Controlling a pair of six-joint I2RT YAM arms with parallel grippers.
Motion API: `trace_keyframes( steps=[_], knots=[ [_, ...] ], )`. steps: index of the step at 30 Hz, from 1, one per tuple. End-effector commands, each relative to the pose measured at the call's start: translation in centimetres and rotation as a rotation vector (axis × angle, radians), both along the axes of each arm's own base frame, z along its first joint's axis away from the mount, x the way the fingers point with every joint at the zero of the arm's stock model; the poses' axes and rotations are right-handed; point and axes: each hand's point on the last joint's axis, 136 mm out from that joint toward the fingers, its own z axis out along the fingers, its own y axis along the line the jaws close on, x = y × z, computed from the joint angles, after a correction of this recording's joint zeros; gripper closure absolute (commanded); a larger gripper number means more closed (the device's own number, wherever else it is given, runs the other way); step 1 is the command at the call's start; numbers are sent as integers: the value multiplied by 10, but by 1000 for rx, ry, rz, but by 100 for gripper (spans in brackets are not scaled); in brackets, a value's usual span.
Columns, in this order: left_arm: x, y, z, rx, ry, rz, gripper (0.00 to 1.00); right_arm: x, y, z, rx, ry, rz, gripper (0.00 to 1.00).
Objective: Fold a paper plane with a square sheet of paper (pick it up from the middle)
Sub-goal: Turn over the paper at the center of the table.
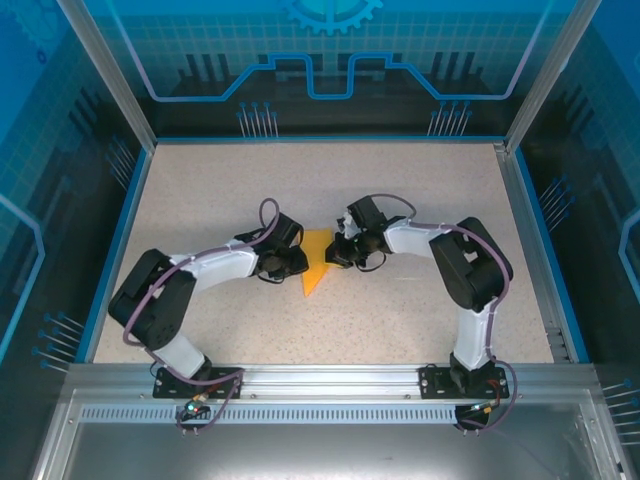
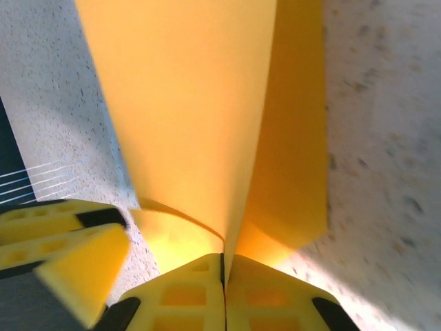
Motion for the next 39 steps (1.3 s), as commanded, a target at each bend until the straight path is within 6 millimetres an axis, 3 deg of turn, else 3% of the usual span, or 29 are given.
trace_keyframes(
  steps=[1,6,10,15,18,21,27,39],
  knots=[
    [0,10,28,22,-67,0,63,10,-14,36,-25,-120,-59,95],
    [1,16,59,18,-157,-2,51,8,-38,68,-117,-225,-129,96],
    [1,16,78,-12,-231,-22,35,6,-46,89,-174,-278,-186,96],
    [0,16,96,-42,-323,-55,22,6,-36,102,-224,-305,-226,96],
    [-2,8,99,-67,-350,-118,19,6,-28,94,-221,-257,-277,96],
    [-6,-6,89,-96,-369,-227,16,6,-19,76,-201,-182,-343,96],
    [-12,-29,70,-138,-443,-392,16,0,-21,47,-205,-59,-481,96],
    [-15,-50,38,-72,-596,-602,33,-13,-27,21,-249,160,-603,96]
  ],
)
